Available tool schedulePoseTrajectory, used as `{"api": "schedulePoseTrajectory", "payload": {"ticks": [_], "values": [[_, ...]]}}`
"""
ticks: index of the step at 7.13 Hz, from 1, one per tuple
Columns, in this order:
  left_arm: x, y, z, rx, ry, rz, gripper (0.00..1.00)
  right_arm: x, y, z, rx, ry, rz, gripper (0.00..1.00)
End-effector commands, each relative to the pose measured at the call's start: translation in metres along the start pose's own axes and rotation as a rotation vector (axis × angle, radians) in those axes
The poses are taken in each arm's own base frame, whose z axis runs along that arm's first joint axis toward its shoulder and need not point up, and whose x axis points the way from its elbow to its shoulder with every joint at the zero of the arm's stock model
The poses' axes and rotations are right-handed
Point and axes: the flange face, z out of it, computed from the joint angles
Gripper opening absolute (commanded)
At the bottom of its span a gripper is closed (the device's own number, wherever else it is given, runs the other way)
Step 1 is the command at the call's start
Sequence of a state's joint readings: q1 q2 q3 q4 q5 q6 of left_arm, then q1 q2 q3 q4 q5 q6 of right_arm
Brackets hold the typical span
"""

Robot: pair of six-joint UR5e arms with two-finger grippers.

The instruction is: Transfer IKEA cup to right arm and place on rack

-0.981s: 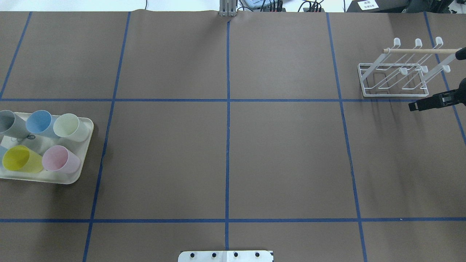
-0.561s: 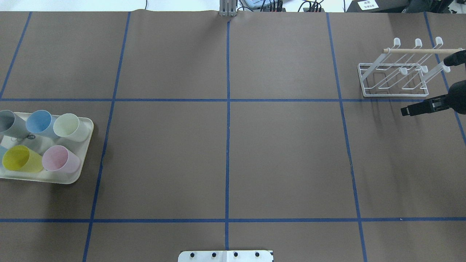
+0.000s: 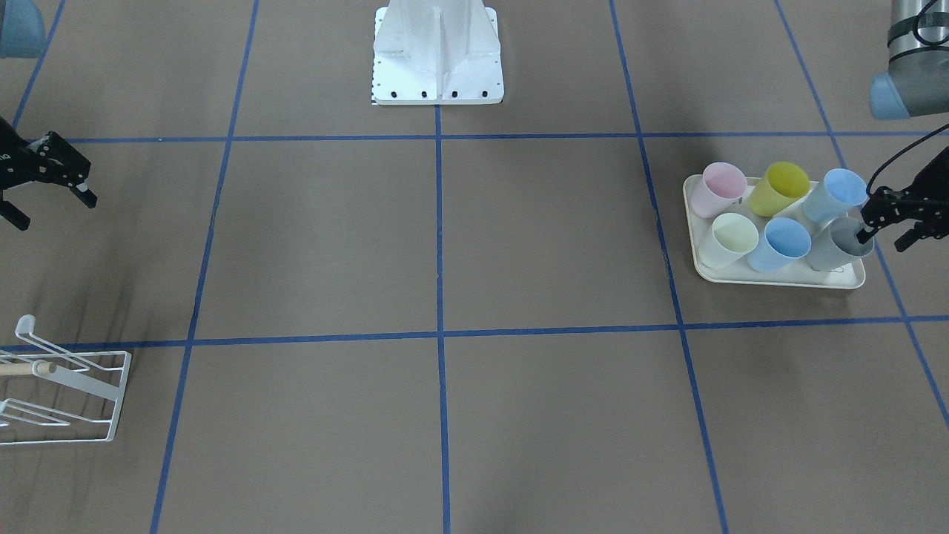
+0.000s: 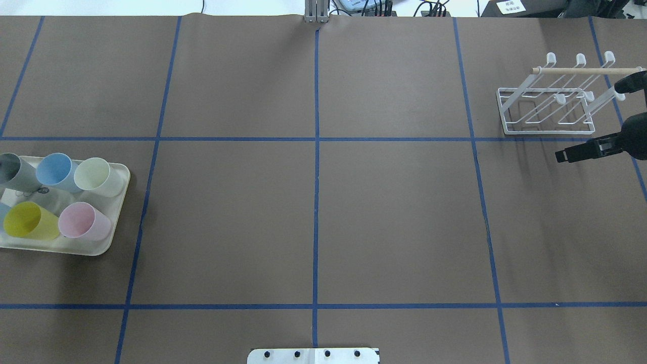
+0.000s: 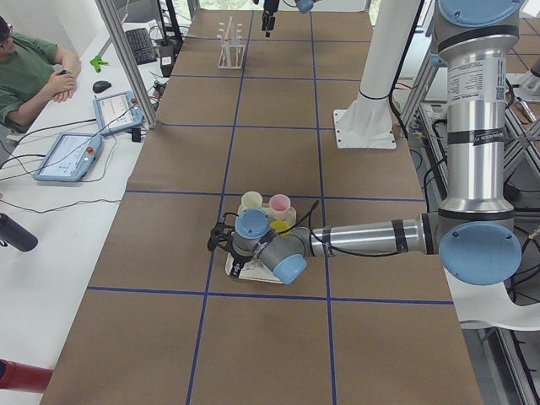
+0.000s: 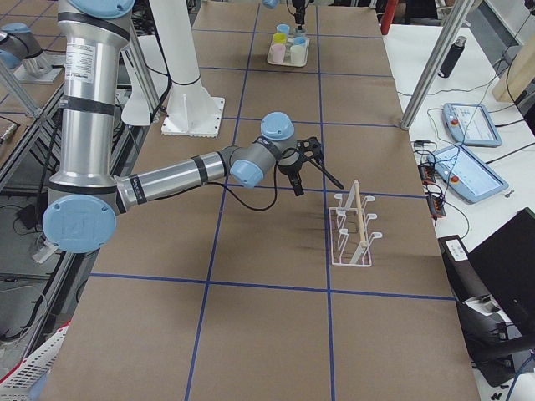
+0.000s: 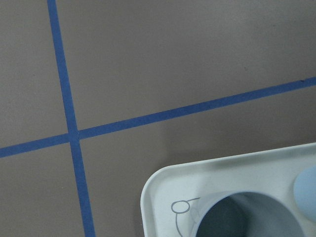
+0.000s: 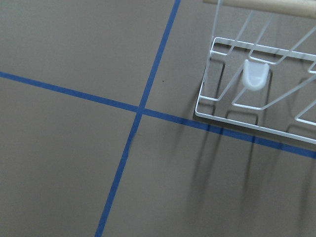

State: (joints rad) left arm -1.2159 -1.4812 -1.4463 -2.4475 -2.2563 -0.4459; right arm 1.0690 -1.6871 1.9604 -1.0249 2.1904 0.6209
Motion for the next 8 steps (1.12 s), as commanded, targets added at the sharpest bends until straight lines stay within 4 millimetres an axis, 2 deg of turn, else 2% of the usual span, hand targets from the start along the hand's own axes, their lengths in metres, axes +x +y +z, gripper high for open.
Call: {"api": "schedulePoseTrajectory", "payload": {"ticks": [1, 2, 3, 4, 5, 8], "values": [[0.0050, 0.0011, 0.0035, -0.006, 0.014, 0.011, 0.49, 0.0001, 0.0001, -0.0001, 0.000, 0.000, 0.001, 1.00], [0.0061, 0.0010, 0.0035, -0.003, 0.016, 0.015, 0.49, 0.0001, 0.0001, -0.0001, 0.000, 0.000, 0.001, 1.00], [0.0061, 0.0010, 0.0035, -0.003, 0.016, 0.015, 0.39, 0.0007, 0.0002, 0.0005, -0.001, 0.001, 0.001, 1.00], [0.0062, 0.0011, 0.0035, -0.004, 0.018, 0.015, 0.23, 0.0007, 0.0002, 0.0005, -0.001, 0.001, 0.000, 1.00], [0.0068, 0.0007, 0.0031, -0.003, 0.018, 0.016, 0.03, 0.0007, 0.0002, 0.0005, -0.001, 0.001, 0.001, 1.00], [0.0107, 0.0037, 0.0006, -0.027, 0.068, 0.014, 0.00, -0.0007, -0.0020, 0.0000, 0.006, 0.002, -0.004, 1.00]]}}
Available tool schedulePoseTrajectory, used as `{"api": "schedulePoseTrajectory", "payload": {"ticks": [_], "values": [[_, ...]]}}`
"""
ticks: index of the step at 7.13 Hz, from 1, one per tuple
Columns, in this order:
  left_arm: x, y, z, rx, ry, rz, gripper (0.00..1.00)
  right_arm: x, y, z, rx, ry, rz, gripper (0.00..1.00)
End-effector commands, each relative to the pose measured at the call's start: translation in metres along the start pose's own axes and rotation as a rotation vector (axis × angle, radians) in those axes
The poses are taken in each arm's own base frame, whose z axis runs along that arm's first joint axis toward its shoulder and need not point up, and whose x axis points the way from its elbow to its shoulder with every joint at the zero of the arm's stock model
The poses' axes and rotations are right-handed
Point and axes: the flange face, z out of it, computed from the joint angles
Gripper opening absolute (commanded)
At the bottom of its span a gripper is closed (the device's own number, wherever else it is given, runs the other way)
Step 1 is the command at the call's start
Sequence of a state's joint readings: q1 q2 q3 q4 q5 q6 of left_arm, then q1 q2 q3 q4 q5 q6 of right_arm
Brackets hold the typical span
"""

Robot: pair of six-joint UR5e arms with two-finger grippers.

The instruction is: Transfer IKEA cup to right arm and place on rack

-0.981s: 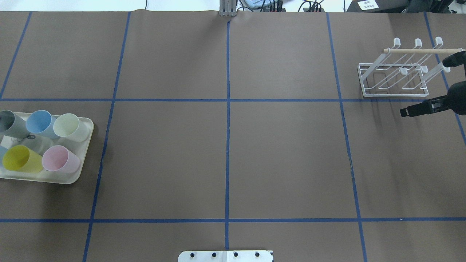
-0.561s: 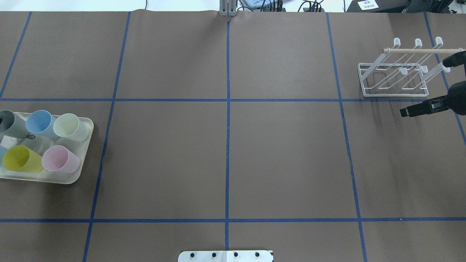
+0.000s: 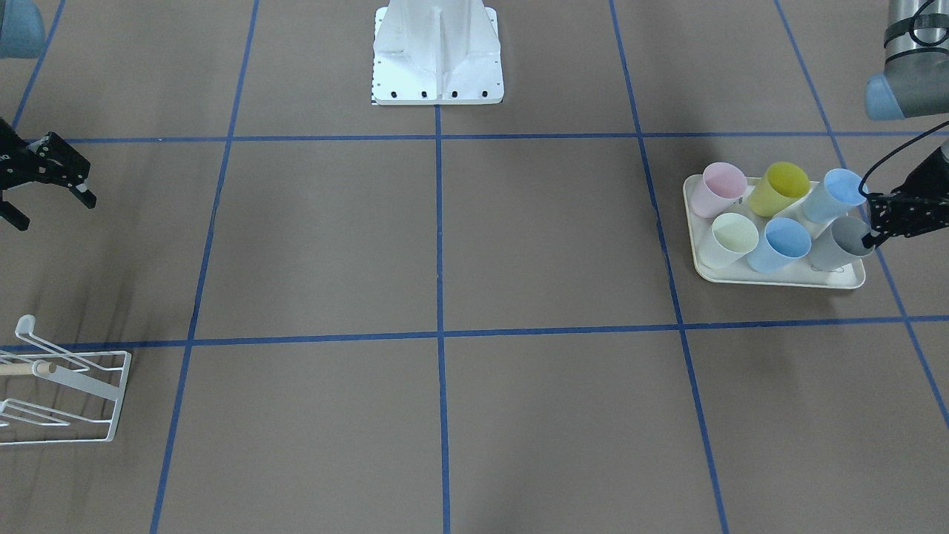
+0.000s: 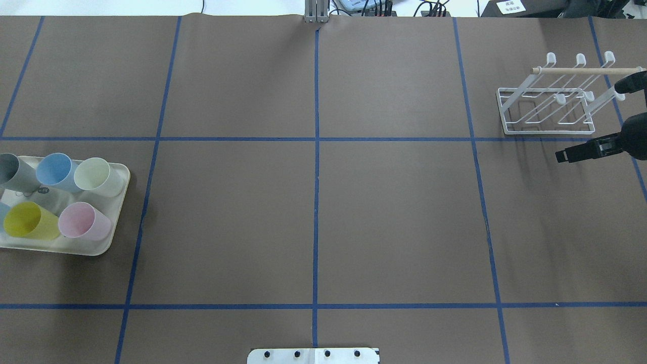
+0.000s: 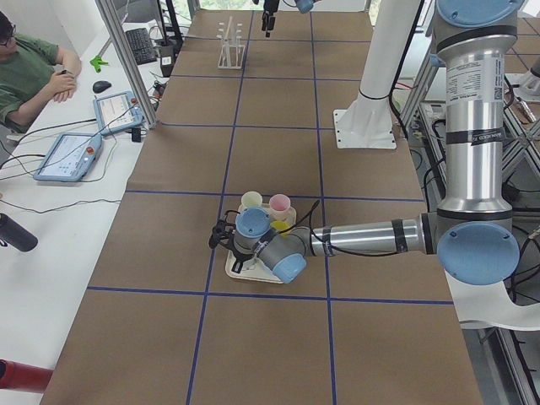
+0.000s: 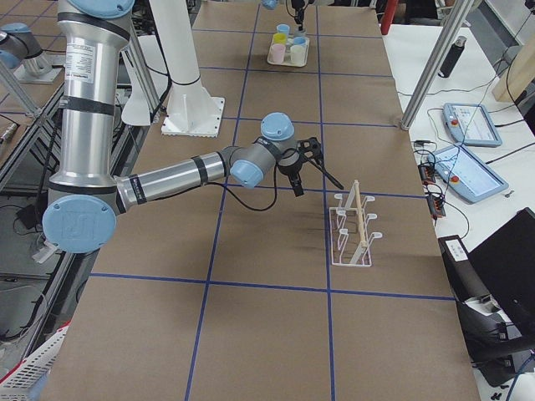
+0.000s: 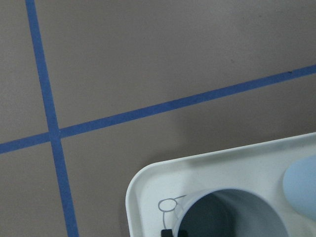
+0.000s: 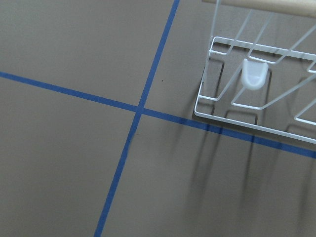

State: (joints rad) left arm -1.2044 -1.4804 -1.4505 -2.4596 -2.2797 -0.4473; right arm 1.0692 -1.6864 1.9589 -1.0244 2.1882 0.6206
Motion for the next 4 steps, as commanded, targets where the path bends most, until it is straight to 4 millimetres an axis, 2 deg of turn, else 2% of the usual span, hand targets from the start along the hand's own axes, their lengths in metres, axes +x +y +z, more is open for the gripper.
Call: {"api": "schedulePoseTrajectory", "payload": {"ticks": [1, 2, 3, 4], "values": [[0.005, -0.001, -0.009, -0.023, 0.084, -0.001, 0.00, -0.010, -0.010, -0.003, 0.020, -0.012, -0.029, 1.00], [-0.016, -0.014, -0.035, 0.036, 0.064, -0.040, 0.00, -0.029, -0.030, -0.007, 0.052, -0.037, -0.064, 1.00], [-0.031, -0.028, -0.058, 0.085, 0.041, -0.082, 0.00, -0.056, -0.059, -0.010, 0.105, -0.078, -0.119, 1.00], [-0.046, -0.051, -0.090, 0.149, 0.022, -0.115, 0.00, -0.078, -0.073, -0.010, 0.136, -0.115, -0.163, 1.00]]}}
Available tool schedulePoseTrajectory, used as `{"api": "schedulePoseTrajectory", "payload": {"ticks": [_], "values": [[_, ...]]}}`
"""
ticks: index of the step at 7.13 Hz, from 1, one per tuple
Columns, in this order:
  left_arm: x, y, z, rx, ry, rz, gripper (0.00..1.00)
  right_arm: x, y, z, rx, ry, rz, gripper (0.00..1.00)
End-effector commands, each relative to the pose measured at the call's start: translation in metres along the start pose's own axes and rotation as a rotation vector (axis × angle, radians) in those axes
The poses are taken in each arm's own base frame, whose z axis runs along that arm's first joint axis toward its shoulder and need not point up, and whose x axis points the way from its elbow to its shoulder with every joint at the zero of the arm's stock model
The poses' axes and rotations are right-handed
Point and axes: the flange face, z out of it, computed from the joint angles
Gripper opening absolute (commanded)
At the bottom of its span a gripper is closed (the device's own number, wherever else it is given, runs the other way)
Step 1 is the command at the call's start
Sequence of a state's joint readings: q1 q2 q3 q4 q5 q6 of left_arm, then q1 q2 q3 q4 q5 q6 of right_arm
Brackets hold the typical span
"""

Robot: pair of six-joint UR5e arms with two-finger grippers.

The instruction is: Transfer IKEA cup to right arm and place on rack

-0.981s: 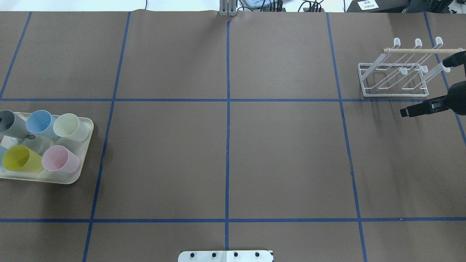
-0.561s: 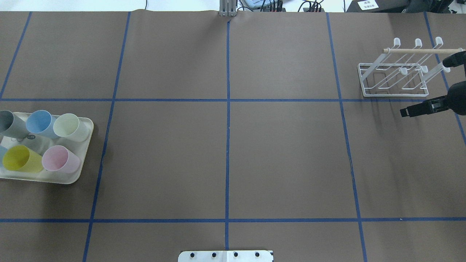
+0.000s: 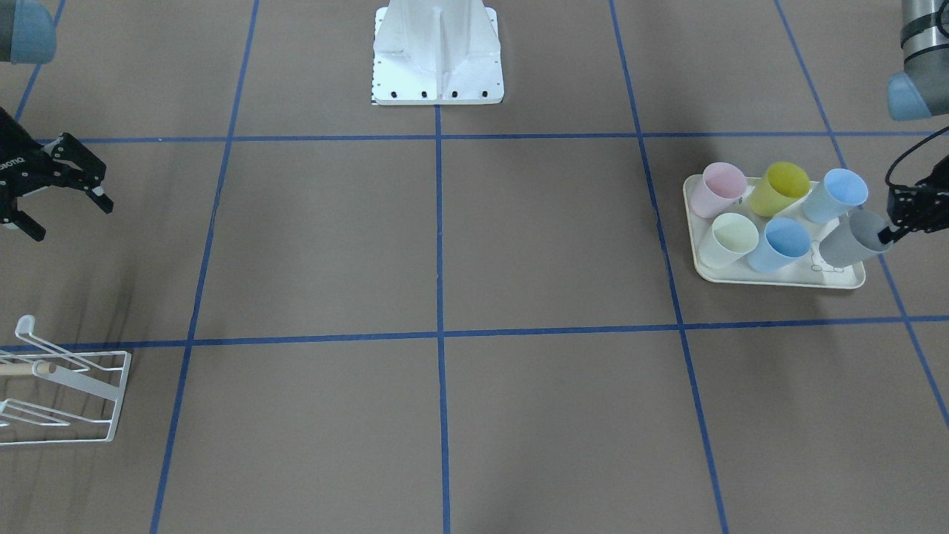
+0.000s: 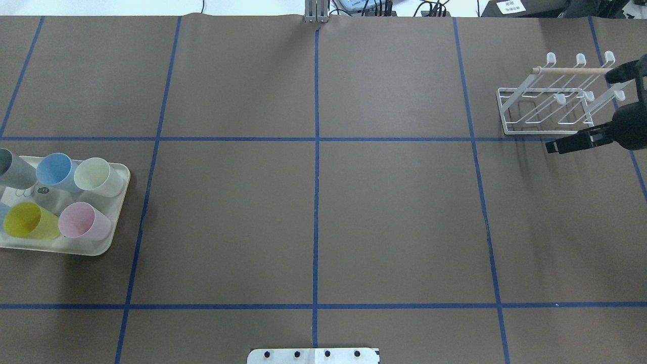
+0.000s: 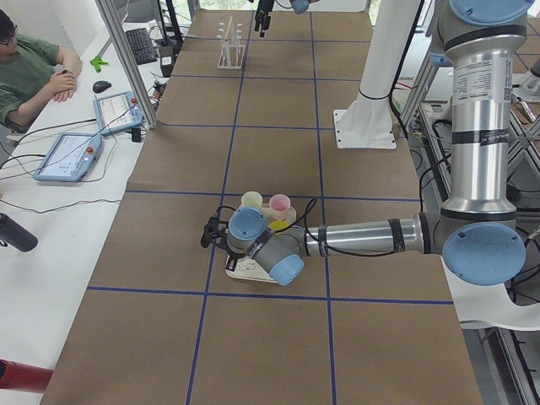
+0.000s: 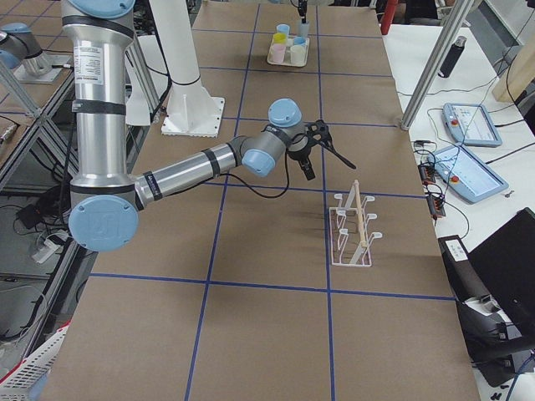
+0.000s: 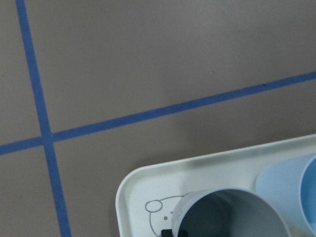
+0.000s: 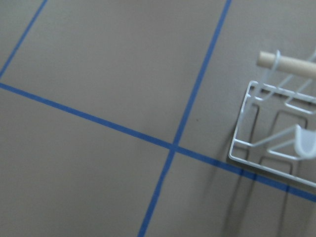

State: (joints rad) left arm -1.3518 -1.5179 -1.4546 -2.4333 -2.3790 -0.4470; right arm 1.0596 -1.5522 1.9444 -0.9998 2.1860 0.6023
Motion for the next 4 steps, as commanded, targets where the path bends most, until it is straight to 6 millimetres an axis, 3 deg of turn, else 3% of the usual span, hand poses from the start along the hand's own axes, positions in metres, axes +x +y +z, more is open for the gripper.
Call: {"api": "schedulePoseTrajectory", "payload": {"ticks": [1, 3, 4], "values": [[-0.013, -0.049, -0.055, 0.123, -0.020, -0.087, 0.00, -0.047, -0.042, 0.008, 0.094, -0.096, -0.104, 0.99], [0.046, -0.089, -0.086, 0.193, 0.071, -0.266, 0.00, -0.057, -0.046, 0.014, 0.187, -0.171, -0.190, 0.99], [0.083, -0.099, -0.107, 0.193, 0.154, -0.340, 0.00, -0.075, -0.061, 0.011, 0.231, -0.197, -0.227, 0.99]]}}
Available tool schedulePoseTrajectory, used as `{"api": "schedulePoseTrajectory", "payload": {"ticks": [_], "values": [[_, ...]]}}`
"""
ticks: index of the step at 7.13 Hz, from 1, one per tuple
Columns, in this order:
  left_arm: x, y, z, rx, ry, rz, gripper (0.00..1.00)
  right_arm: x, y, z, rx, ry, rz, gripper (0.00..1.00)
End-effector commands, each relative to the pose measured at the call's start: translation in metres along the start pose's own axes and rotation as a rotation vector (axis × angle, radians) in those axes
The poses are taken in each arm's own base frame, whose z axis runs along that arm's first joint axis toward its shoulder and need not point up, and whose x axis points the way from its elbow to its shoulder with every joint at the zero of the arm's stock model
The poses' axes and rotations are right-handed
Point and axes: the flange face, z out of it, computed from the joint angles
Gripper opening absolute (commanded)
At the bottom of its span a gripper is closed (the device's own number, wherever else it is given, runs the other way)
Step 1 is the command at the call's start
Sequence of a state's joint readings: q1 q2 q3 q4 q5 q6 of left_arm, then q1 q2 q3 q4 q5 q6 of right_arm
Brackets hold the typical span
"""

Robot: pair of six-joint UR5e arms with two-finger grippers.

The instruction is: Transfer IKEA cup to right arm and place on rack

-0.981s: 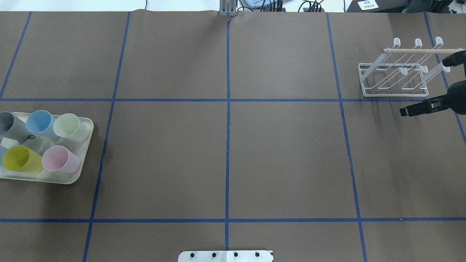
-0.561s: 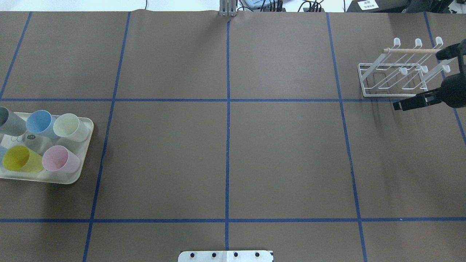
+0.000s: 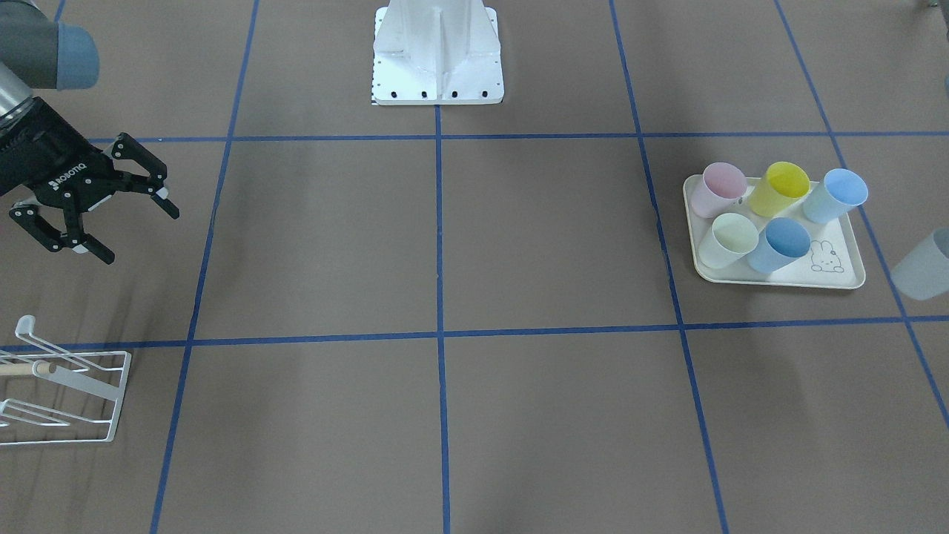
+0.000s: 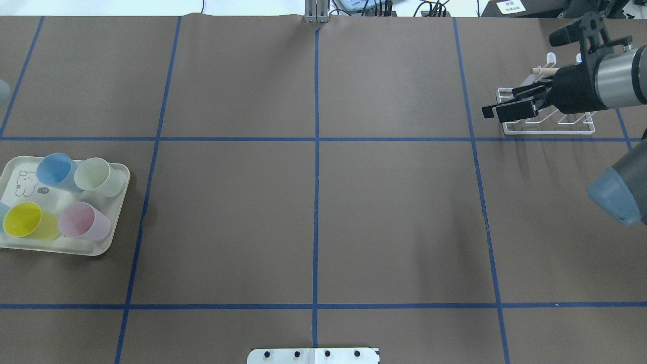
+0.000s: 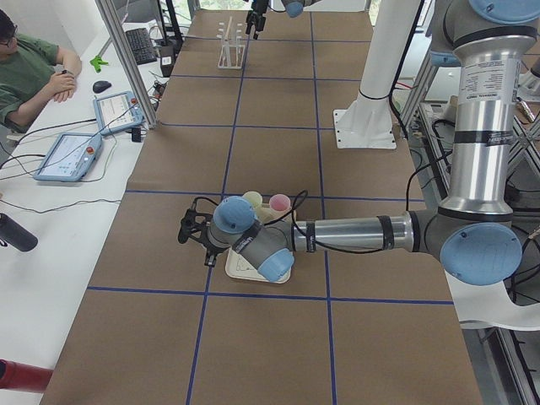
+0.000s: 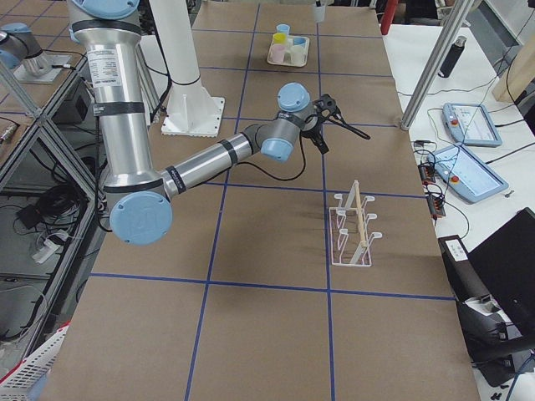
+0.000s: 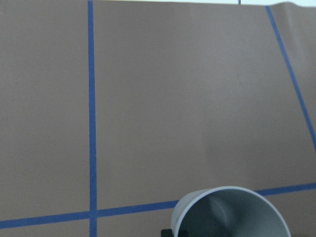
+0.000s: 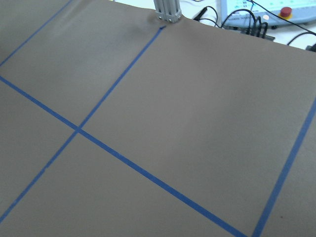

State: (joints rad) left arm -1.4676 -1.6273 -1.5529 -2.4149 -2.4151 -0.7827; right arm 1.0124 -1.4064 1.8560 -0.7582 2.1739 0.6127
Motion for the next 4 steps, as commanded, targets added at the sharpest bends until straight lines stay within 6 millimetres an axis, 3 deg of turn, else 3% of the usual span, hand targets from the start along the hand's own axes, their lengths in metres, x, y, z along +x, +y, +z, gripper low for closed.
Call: {"api": "schedulePoseTrajectory", "payload": {"ticks": [1, 2, 4], "values": [[0.087, -0.009, -0.041, -0.001, 0.145, -0.177, 0.00, -0.027, -0.027, 0.008, 0.063, -0.060, -0.061, 0.99], [0.125, -0.006, -0.055, -0.030, 0.206, -0.229, 0.00, -0.035, -0.020, 0.016, 0.046, -0.079, -0.035, 0.99], [0.185, 0.015, -0.071, -0.086, 0.286, -0.254, 0.00, -0.086, -0.045, 0.029, 0.060, -0.168, 0.087, 0.99]]}}
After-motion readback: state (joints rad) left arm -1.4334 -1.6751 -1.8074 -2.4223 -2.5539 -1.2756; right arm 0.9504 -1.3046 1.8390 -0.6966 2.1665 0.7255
